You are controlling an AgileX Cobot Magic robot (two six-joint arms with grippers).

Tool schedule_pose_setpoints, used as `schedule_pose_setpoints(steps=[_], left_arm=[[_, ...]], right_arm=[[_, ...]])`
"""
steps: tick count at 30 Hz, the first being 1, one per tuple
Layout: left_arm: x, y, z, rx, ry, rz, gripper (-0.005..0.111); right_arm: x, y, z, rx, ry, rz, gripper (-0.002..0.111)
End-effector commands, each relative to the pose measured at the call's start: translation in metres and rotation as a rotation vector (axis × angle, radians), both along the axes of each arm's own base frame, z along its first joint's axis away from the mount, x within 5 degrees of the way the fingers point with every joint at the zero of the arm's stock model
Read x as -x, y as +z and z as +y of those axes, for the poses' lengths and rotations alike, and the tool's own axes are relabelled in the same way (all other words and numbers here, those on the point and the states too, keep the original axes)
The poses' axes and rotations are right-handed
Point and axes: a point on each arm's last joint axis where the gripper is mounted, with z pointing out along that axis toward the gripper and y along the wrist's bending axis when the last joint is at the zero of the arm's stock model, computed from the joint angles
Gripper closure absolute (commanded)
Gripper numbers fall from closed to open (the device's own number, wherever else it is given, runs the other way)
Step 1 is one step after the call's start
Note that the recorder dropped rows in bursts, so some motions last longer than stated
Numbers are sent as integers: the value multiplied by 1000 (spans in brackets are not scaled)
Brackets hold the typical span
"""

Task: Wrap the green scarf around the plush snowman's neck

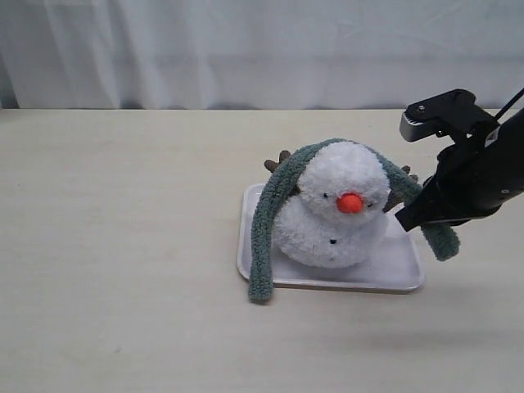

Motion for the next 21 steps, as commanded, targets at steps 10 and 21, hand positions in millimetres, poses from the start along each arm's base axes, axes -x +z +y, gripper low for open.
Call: schedule_pose_setpoints(steps=[10, 21], left_arm=[[0, 0, 0, 7, 4, -13, 107], [0, 0, 0, 7, 4, -13, 107]], right_arm=[[3, 14, -12, 80, -81, -36, 104], [7, -2, -14, 77, -147, 17, 104]])
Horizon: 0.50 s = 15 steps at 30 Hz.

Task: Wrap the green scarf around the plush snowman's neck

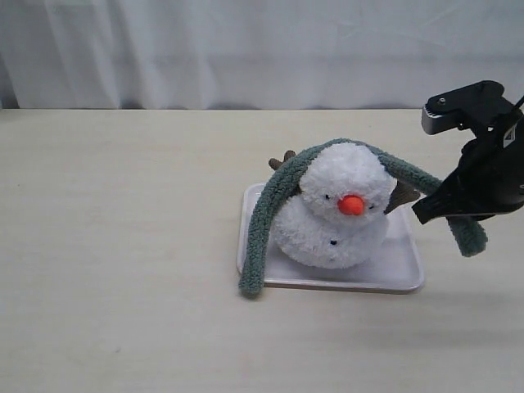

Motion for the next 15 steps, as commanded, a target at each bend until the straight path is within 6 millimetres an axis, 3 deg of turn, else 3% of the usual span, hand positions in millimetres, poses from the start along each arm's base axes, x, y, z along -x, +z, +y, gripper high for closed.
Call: schedule_pose_setpoints(steps=[1, 15], left_arm=[[0, 0, 0, 7, 4, -13, 107], [0, 0, 0, 7, 4, -13, 107]], right_arm=[[3, -13, 0, -19, -22, 44, 104], [-4, -45, 17, -145, 57, 182, 104]])
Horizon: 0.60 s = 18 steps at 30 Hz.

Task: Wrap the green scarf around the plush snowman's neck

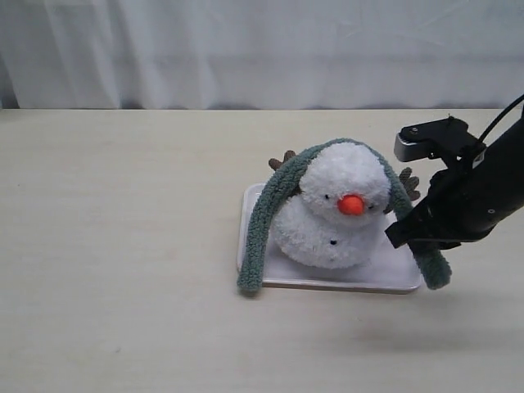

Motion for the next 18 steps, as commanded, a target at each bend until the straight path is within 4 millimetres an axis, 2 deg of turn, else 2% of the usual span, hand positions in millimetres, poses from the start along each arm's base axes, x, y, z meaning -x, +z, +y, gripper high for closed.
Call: schedule_pose_setpoints(steps=[1, 8, 12, 13, 18], left_arm=[[0, 0, 0, 7, 4, -13, 107], [0, 0, 0, 7, 4, -13, 107], [0, 0, 0, 7, 4, -13, 107], [0, 0, 0, 7, 4, -13, 107], [0, 0, 0, 7, 4, -13, 107]], right_arm=[[-3, -15, 0, 4, 12, 49, 104], [-7, -27, 1, 7, 26, 80, 104], [-11, -26, 13, -103, 109, 29, 100], [-11, -24, 18, -155, 121, 18, 92], [-8, -25, 18, -156, 147, 47, 56]])
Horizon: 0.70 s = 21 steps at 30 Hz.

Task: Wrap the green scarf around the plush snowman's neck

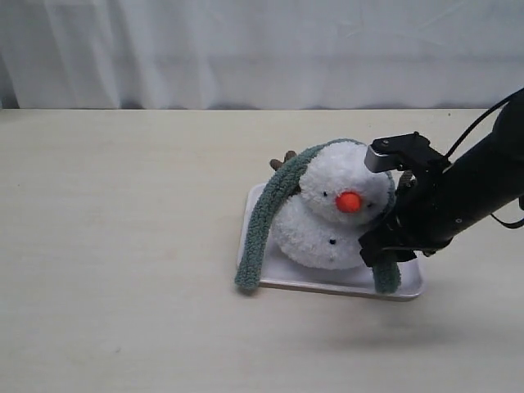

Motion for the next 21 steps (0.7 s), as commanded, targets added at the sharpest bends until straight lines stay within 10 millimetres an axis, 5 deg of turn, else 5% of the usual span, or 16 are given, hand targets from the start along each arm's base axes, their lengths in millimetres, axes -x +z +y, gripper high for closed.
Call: schedule_pose_setpoints(steps=[1, 8, 12, 21], left_arm=[[0, 0, 0, 7, 4, -13, 107], [0, 0, 0, 7, 4, -13, 107], [0, 0, 0, 7, 4, -13, 107], [0, 0, 0, 7, 4, -13, 107]], right_arm=[[3, -1, -1, 6, 26, 18, 53], [4, 48, -7, 82, 96, -17, 49], [12, 56, -7, 66, 110, -2, 35], [19, 69, -9, 74, 138, -44, 34]])
